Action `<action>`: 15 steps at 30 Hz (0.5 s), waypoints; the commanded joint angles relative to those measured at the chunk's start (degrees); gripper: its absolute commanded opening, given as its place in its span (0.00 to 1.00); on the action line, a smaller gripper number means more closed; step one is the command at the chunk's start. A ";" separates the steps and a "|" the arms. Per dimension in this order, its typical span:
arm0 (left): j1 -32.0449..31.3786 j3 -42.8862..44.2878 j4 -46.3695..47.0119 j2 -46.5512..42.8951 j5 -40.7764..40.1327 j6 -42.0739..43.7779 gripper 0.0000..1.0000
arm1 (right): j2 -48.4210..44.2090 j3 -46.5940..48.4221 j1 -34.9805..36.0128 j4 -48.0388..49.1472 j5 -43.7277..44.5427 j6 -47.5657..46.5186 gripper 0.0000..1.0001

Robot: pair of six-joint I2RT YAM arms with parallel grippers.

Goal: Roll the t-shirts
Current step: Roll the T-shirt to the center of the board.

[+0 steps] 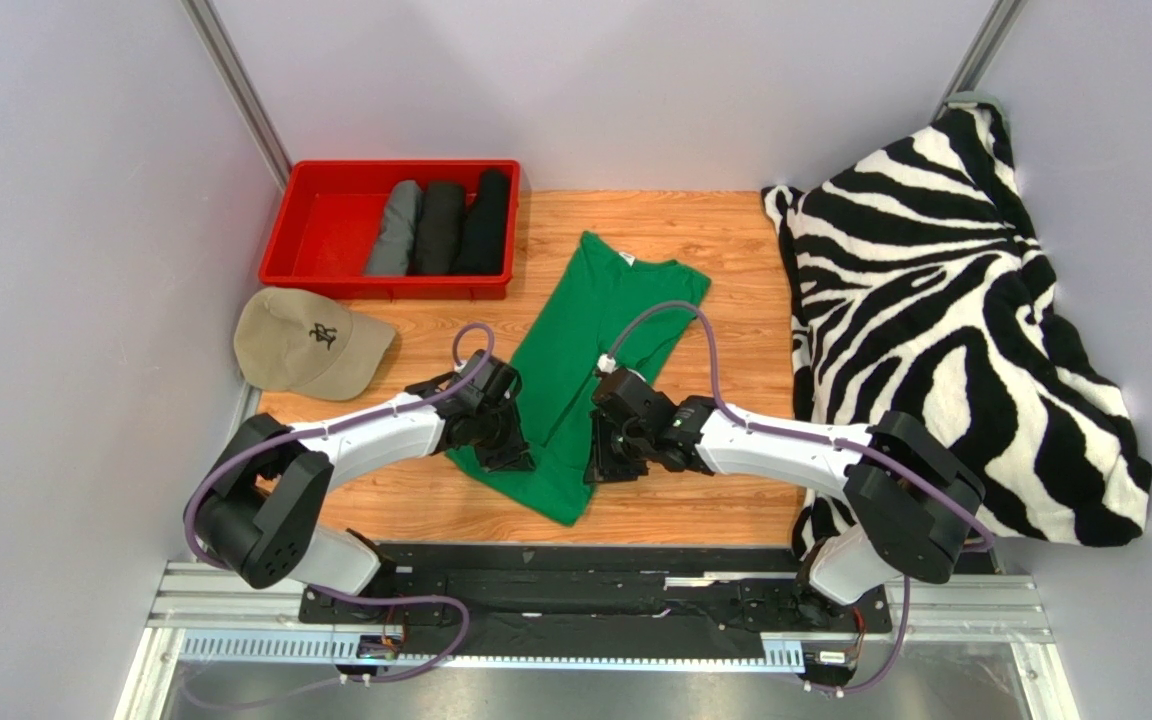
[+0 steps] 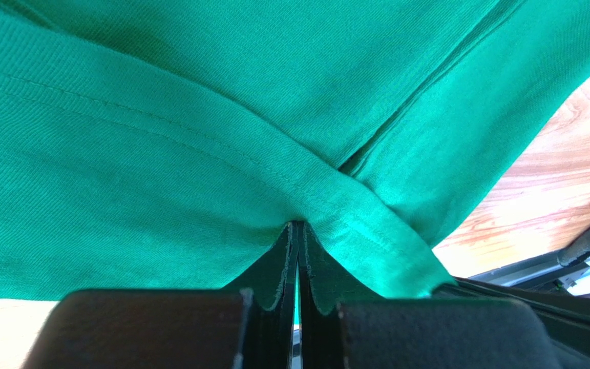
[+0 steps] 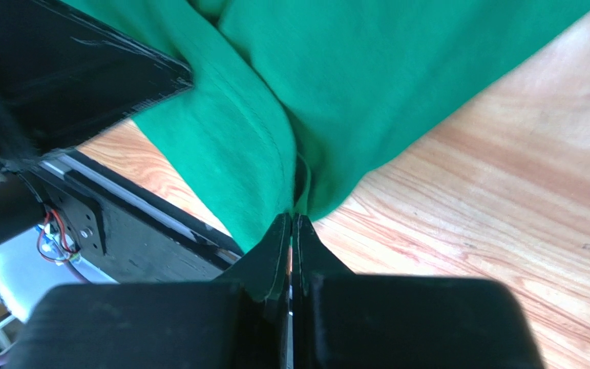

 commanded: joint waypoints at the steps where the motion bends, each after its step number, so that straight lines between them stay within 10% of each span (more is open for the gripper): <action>1: -0.11 1.80 1.20 0.05 -0.74 0.36 0.06 | -2.01 6.49 1.13 -4.60 5.11 -3.97 0.00; 15: -0.11 1.98 1.02 0.31 -1.00 1.06 0.07 | 1.85 -0.08 1.31 -4.71 13.38 -5.21 0.00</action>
